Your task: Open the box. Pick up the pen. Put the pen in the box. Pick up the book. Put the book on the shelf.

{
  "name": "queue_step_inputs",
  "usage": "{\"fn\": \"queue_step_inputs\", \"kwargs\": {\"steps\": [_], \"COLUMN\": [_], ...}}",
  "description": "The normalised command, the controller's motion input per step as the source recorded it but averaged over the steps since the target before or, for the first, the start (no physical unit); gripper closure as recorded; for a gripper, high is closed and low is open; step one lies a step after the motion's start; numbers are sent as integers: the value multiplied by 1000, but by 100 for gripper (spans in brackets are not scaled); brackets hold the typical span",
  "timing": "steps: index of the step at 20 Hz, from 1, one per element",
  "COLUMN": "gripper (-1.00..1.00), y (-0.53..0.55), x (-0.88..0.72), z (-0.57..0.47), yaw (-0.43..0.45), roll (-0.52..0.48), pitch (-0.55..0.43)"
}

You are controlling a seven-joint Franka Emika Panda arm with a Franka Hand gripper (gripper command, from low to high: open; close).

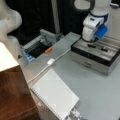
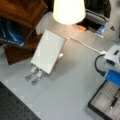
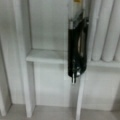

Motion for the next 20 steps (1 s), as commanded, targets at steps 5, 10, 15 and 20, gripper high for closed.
{"fn": "queue_step_inputs", "kwargs": {"steps": [5,10,15,20], "gripper": [-100,-100,-100,-100], "y": [-592,-558,-394,-314], "x": [150,103,62,45], "z": [193,133,116,83], "yaw": [198,337,310,314], "roll": [-310,-433,-400,-627], "pitch": [169,112,81,25]}}
